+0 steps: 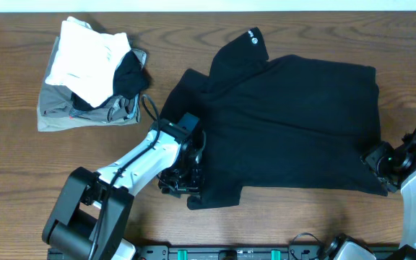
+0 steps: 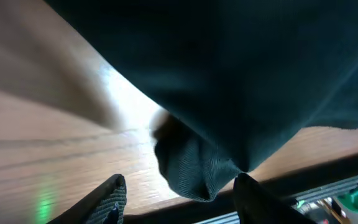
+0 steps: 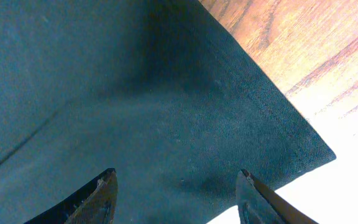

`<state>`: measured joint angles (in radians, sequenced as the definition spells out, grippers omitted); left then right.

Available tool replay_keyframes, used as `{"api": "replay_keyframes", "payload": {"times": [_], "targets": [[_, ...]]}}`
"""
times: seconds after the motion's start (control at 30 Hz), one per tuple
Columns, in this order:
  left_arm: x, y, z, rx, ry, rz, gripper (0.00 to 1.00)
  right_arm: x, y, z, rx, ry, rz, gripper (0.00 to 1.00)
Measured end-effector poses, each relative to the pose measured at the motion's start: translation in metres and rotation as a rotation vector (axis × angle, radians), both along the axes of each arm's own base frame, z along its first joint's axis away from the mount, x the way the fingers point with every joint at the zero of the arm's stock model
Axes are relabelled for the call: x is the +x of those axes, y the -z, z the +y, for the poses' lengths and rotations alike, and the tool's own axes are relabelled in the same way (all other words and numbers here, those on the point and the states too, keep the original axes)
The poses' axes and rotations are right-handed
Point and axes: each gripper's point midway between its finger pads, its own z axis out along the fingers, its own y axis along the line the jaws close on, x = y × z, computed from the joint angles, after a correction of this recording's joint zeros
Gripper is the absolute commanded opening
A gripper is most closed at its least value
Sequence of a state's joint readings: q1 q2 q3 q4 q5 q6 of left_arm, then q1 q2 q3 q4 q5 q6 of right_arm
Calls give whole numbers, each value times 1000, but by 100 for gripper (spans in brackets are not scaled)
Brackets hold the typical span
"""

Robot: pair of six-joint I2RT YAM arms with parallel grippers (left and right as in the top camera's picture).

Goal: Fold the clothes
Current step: 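Grasp the T-shirt's lower left hem with the left gripper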

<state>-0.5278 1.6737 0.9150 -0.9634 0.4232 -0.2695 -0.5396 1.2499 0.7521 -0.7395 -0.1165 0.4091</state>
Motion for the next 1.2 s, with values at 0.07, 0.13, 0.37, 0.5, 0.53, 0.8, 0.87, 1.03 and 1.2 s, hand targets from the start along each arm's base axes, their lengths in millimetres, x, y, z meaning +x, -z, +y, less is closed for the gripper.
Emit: {"api": "replay_keyframes", "payload": {"times": [0.07, 0.13, 0.37, 0.5, 0.53, 0.8, 0.87, 1.03, 1.2], "targets": [[-8, 3, -1, -7, 9, 17, 53, 0, 0, 0, 0, 0, 0, 59], [-14, 7, -4, -14, 25, 22, 46, 0, 0, 0, 0, 0, -1, 59], [-18, 10, -16, -46, 67, 5, 6, 1, 0, -1, -2, 0, -3, 59], [-17, 9, -15, -47, 63, 5, 6, 1, 0, -1, -3, 1, -2, 59], [-17, 8, -13, -43, 57, 12, 6, 1, 0, -1, -3, 1, -2, 59], [10, -32, -19, -129, 7, -121, 6, -7, 4, 4, 16, 0, 29, 59], [20, -49, -22, -174, -9, -195, 6, -10, 8, 5, 24, 0, 42, 60], [31, -77, -21, -235, -42, -307, 6, -22, 29, 12, 71, 2, 129, 63], [33, -80, -20, -241, -48, -321, 6, -36, 52, 11, 89, 30, 244, 64]]}}
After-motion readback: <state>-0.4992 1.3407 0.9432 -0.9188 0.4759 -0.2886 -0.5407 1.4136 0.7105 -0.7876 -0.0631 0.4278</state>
